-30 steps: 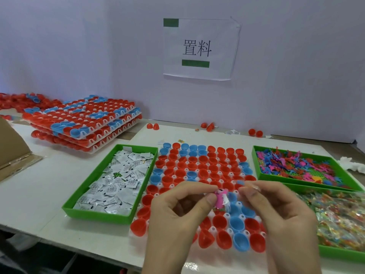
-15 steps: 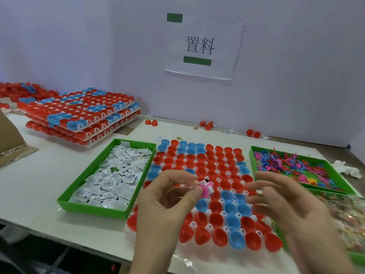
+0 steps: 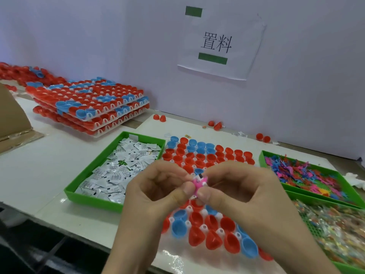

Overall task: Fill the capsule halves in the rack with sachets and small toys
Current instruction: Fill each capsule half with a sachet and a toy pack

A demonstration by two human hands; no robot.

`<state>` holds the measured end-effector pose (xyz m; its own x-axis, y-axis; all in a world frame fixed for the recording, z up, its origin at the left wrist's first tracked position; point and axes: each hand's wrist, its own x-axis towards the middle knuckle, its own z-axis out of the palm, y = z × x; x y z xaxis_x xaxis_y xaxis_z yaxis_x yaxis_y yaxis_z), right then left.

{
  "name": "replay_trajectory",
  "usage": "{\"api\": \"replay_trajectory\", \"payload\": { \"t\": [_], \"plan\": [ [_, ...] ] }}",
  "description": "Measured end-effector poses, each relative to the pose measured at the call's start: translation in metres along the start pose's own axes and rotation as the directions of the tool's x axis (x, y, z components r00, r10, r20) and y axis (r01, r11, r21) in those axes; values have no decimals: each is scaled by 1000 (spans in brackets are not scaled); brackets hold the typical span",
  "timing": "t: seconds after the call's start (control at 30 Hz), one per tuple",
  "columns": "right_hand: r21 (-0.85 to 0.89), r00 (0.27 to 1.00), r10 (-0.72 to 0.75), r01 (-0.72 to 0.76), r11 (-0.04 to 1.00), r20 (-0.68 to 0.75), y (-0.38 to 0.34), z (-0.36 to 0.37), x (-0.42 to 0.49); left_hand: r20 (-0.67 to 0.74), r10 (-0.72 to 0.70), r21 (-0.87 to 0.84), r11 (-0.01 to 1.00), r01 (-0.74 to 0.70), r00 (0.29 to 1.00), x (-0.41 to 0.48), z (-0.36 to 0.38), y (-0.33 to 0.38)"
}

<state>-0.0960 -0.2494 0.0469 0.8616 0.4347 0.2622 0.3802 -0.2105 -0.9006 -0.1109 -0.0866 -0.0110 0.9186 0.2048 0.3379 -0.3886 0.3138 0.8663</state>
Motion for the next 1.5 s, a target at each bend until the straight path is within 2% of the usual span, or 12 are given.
{"api": "replay_trajectory", "payload": {
  "t": [0.1, 0.2, 0.3, 0.37, 0.43, 0.5, 0.6, 0.93, 1.17, 1.27, 1.33, 1.5],
  "plan": [
    [-126, 999, -29, 31, 992, 17, -1, 5, 22, -18, -23, -5, 1000, 23, 1000, 8, -15, 1],
    [-127, 985, 5, 18, 992, 175, -1, 3, 52, -14, -71, 31, 997, 72, 997, 19, -24, 9],
    [-195, 995, 24, -4, 981, 97, 10, -8, 102, -73, -2, 341, 940, 26, 997, 44, -43, 14],
    [-341, 1000, 12, -12, 940, -2, 27, -14, 144, -119, 96, 622, 783, -2, 988, 71, -64, 11],
    [-523, 1000, 6, -7, 853, -3, 48, -12, 183, -113, 30, 824, 562, 77, 993, 97, -85, 3],
    [-614, 999, 33, -4, 790, 37, 68, -6, 214, -113, -125, 921, 358, 151, 986, 112, -100, -15],
    [-685, 996, 52, 10, 729, 69, 93, 3, 243, -93, -181, 964, 229, 134, 979, 115, -112, -38],
    [-716, 980, 101, 54, 696, 172, 128, 19, 253, -82, -106, 965, 240, 105, 991, 116, -118, -51],
    [-711, 976, 143, 15, 703, 162, 118, 16, 242, -39, -94, 970, 236, 60, 995, 116, -120, -51],
    [-629, 991, 109, -37, 776, 77, 105, -13, 230, 34, -127, 994, 103, -21, 991, 114, -119, -53],
    [-632, 997, 73, -72, 771, -23, 100, -47, 215, 83, -134, 996, -2, -84, 987, 112, -116, -54],
    [-652, 939, 217, -342, 676, -267, 116, -163, 142, 86, -111, 995, 54, -80, 990, 110, -115, -50]
  ]
}}
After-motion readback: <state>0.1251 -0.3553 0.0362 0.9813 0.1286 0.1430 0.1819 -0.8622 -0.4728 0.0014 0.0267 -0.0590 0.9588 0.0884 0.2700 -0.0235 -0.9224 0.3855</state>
